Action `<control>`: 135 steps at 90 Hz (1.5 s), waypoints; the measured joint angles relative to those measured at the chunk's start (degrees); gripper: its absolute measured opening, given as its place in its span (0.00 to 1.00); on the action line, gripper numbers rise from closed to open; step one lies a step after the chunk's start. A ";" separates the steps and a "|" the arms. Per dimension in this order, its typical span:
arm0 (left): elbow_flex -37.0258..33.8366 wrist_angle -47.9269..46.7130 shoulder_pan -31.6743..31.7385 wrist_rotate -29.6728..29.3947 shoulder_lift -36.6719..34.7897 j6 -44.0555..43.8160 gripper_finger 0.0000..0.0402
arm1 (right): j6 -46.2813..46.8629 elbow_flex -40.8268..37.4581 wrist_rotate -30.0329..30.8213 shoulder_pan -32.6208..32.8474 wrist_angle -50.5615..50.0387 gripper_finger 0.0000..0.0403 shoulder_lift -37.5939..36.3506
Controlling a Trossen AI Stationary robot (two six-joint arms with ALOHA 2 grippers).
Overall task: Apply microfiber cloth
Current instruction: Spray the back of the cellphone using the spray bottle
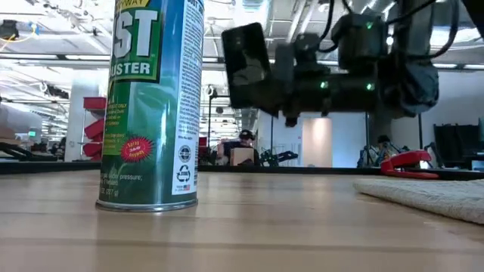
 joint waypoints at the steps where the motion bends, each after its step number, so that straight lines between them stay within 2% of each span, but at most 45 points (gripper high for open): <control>1: 0.37 -0.60 -0.14 -0.03 0.04 -0.07 0.00 | 0.13 0.05 0.00 -0.05 0.15 0.03 0.28; 22: 6.66 -6.69 -3.02 -1.11 0.04 -0.31 0.00 | 1.93 0.37 0.07 -1.42 0.36 0.03 2.61; 48: 8.09 -8.92 -3.96 -2.42 2.05 0.09 0.00 | 1.96 5.36 -1.91 -2.42 -0.05 0.03 2.57; 63: 8.99 -11.89 -3.78 -2.92 5.21 0.48 0.00 | 2.36 7.26 -4.47 -1.68 -4.22 0.03 2.57; 93: 17.65 -17.40 -3.67 -3.32 10.36 2.92 0.00 | 2.42 7.36 -4.33 -1.98 -5.66 0.03 2.58; 112: 18.41 -18.48 -3.41 -3.13 10.32 2.23 0.00 | 3.89 8.51 -4.12 -2.62 4.37 0.03 9.67; 135: 18.41 -19.27 -3.19 -2.97 10.34 2.05 0.00 | 3.60 12.16 -4.42 -2.19 5.09 0.03 12.81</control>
